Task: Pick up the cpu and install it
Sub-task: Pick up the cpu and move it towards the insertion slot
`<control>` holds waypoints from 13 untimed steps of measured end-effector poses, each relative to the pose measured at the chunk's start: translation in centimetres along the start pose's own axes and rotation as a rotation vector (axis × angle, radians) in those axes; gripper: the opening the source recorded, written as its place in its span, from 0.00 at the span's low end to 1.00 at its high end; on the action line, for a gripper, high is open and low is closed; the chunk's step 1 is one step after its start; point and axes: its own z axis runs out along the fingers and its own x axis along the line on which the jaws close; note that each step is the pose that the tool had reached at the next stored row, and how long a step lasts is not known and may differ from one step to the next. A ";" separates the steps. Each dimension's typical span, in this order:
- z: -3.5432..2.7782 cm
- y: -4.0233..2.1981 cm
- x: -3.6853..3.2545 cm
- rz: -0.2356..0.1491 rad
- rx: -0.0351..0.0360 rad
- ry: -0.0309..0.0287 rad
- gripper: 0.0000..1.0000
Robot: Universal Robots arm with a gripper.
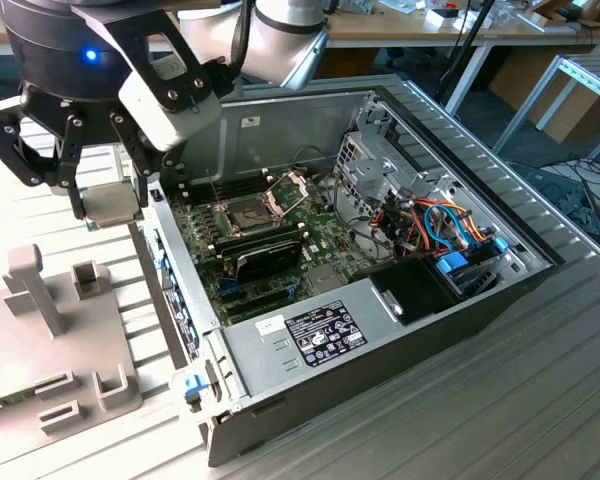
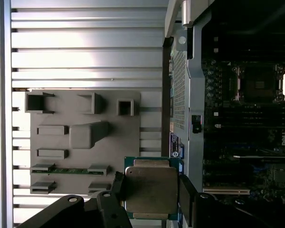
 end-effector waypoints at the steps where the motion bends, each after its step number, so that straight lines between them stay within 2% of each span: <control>1: -0.01 0.00 -0.12 0.000 0.0000 0.0001 0.55; 10: -0.03 0.00 -1.17 0.000 0.0000 -0.0001 0.55; 13: -0.04 0.00 -1.20 0.000 0.0000 0.0000 0.55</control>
